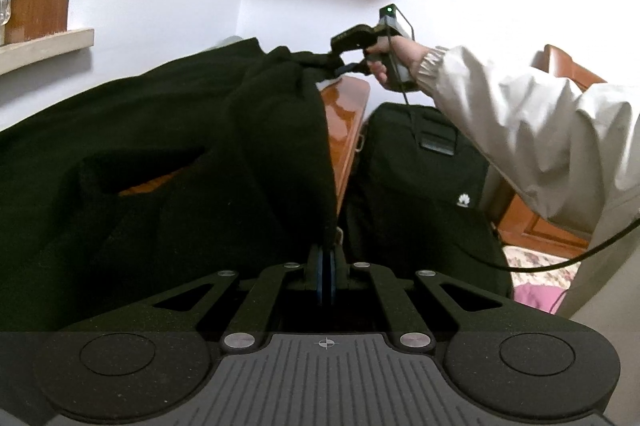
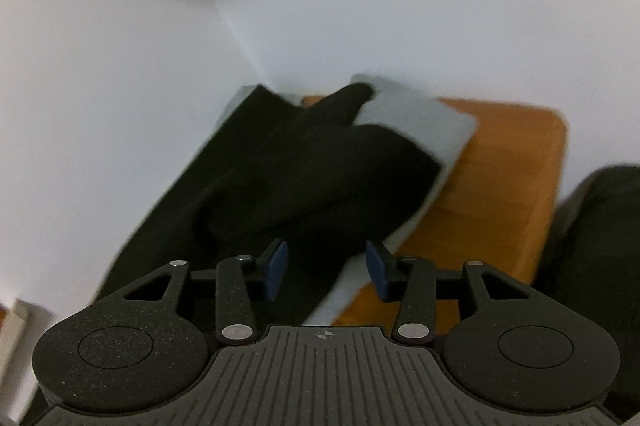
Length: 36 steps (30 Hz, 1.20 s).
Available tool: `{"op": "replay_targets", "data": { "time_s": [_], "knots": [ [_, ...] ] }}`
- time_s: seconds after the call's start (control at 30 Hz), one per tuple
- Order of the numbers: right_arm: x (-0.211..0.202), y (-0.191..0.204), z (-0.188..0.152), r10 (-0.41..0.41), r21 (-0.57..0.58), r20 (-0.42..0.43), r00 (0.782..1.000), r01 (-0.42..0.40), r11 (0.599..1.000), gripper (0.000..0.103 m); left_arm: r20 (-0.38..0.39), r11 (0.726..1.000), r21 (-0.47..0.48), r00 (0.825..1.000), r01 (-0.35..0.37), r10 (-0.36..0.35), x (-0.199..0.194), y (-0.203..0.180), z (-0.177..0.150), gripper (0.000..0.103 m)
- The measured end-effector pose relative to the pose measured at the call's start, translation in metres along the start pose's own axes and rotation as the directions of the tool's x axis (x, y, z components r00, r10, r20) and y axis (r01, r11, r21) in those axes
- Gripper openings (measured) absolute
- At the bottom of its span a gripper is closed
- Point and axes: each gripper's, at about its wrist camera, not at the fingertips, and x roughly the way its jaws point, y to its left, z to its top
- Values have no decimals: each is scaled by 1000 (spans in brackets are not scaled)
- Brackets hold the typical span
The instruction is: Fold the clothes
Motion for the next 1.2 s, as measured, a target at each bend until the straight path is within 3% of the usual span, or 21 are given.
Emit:
{"op": "replay_targets", "data": {
  "time_s": [0.1, 0.17, 0.27, 0.3, 0.37, 0.47, 0.53, 0.73, 0.8, 0.87, 1.03, 1.1, 1.13, 1.17, 1.2],
  "knots": [
    [7, 13, 3, -13, -9, -8, 1000, 13, 1000, 47, -4, 1000, -8, 1000, -3, 3, 1, 2, 0, 3],
    [17, 20, 6, -62, -33, -33, 998, 61, 998, 55, -6, 1000, -9, 1000, -3, 3, 1, 2, 0, 3],
    [31, 24, 6, -136, -74, -49, 989, 132, 988, 57, -9, 1000, -10, 1000, -2, 1, 2, 3, 1, 3],
    [34, 24, 6, -148, -76, -48, 988, 144, 987, 53, -9, 1000, -10, 1000, -2, 2, 2, 3, 1, 3],
    [29, 19, 4, -148, -80, -39, 988, 145, 986, 17, -7, 1000, -13, 1000, 2, -2, 0, 3, 1, 3],
    [5, 5, 6, -133, -42, 56, 990, 135, 990, 4, -28, 1000, -24, 1000, -4, 3, 1, 3, 2, 3],
    [-11, -6, 9, -115, -1, 99, 988, 116, 993, 4, -32, 999, -27, 999, -19, 18, 2, 3, 3, 3],
    [-19, -31, 2, -124, 60, 77, 989, 119, 991, 10, -48, 997, -30, 996, -77, 75, 7, -1, 9, 3],
    [-15, -37, 0, -118, 87, 77, 990, 111, 990, 18, -51, 996, -28, 995, -90, 88, 8, -2, 11, 3],
    [-11, -40, -1, -110, 118, 92, 990, 99, 988, 37, -52, 995, -23, 994, -98, 97, 6, -4, 13, 3],
    [-1, -44, -3, -109, 145, 99, 989, 94, 985, 47, -59, 994, -18, 992, -110, 109, 6, -5, 16, 3],
    [2, -44, -4, -91, 142, 107, 990, 75, 987, 43, -59, 993, -16, 992, -113, 112, 6, -7, 16, 3],
    [3, -43, -4, -83, 135, 105, 991, 69, 988, 19, -59, 993, -15, 992, -116, 115, 6, -7, 17, 3],
    [2, -41, -4, -75, 123, 112, 991, 61, 990, 4, -53, 992, -13, 991, -125, 124, 5, -7, 17, 3],
    [0, -37, -3, -73, 104, 132, 989, 60, 993, 4, -46, 991, -12, 990, -134, 133, 4, -8, 18, 3]
  ]
}}
